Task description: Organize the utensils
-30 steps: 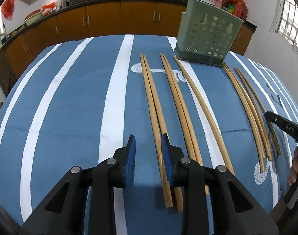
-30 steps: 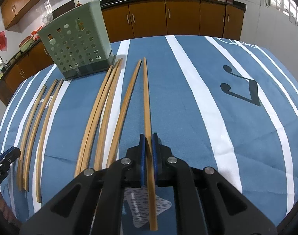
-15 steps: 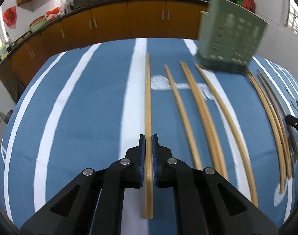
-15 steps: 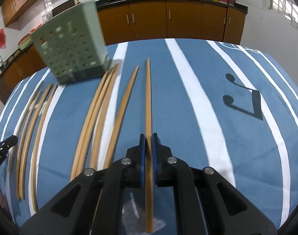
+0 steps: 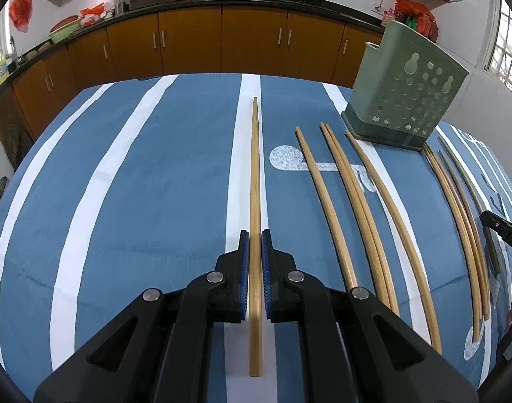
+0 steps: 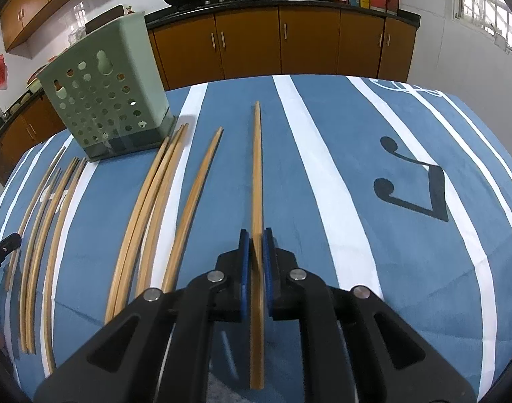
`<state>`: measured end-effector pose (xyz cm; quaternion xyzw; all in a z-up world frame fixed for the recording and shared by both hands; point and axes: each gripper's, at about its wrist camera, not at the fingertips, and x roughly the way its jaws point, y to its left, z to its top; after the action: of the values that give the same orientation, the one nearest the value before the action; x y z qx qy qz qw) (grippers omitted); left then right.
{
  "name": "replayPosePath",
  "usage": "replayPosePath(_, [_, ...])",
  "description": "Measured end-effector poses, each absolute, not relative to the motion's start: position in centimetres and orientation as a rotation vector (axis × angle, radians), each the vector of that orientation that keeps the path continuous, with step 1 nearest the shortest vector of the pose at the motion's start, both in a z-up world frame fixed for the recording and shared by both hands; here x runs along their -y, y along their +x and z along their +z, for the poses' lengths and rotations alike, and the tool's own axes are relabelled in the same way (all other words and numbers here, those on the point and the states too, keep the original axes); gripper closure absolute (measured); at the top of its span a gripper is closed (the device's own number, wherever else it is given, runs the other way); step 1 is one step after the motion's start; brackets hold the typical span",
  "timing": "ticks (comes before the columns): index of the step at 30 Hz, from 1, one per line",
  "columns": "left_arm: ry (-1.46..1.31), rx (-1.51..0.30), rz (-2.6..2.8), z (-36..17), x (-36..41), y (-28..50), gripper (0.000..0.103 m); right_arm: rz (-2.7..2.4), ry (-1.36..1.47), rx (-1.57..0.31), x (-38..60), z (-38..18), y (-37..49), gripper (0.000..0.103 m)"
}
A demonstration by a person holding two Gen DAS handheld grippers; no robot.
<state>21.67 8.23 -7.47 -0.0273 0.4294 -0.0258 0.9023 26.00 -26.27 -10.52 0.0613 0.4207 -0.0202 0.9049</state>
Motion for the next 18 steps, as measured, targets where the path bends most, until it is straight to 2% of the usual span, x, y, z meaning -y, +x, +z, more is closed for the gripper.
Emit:
replayPosePath(10, [-0.036,-0.893,-0.045,-7.5,-8.0,21.4,0.096,-0.028,0.127,-0.866,26.3,-10.3,25.6,0.095])
replayPosePath(18, [-0.052,-0.824,-0.041,-4.1,-8.9,20.6,0.096,-0.013,0.134,-0.738,27.0,-5.6,24.0,0.095])
